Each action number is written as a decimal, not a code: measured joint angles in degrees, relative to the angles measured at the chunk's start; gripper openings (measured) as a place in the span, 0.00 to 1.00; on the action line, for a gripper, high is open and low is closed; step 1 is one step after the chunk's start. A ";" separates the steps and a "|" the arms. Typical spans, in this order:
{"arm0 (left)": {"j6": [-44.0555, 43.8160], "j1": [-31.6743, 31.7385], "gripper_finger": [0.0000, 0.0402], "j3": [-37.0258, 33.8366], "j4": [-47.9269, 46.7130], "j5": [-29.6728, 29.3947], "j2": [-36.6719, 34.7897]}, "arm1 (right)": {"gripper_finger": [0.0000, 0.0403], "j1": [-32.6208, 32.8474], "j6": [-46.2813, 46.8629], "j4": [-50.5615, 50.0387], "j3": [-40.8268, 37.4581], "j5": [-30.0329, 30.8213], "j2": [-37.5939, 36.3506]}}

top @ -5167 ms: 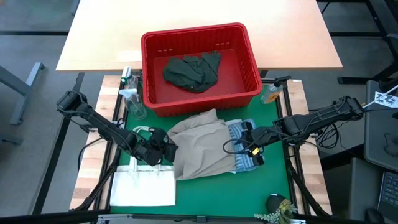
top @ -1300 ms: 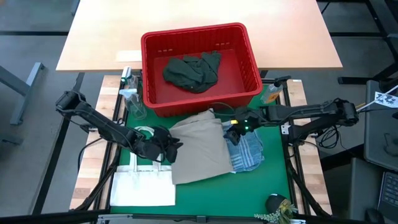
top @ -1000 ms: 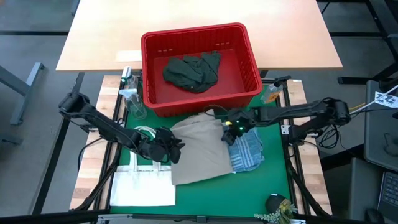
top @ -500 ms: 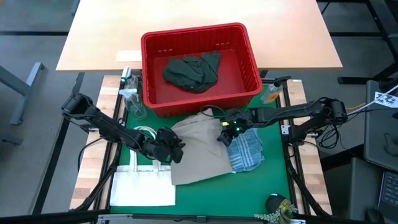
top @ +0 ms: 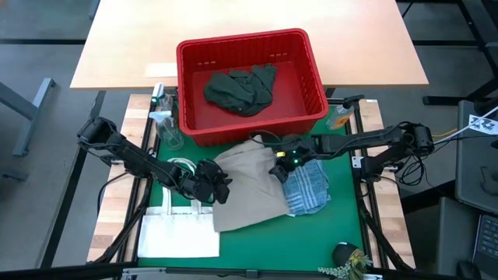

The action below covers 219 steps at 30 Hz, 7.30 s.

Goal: Fold Laundry from Bin
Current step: Stack the light brown shorts on top of the folded blue checkered polo shirts

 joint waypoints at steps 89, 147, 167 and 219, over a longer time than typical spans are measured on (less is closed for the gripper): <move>21.22 7.38 0.34 -0.04 49.35 4.52 14.88 | 0.48 4.50 -1.24 -63.07 19.02 12.23 -16.94; 21.86 19.25 0.34 5.68 30.21 -0.05 15.73 | 0.49 4.55 -19.85 -35.03 -3.19 31.01 -20.15; 22.07 8.99 0.34 5.66 35.30 2.99 14.25 | 0.49 17.87 -18.89 -33.19 -0.61 19.78 -22.17; 34.09 3.61 0.34 5.64 54.98 1.06 21.62 | 0.48 33.75 -10.39 -36.76 1.99 38.06 -13.96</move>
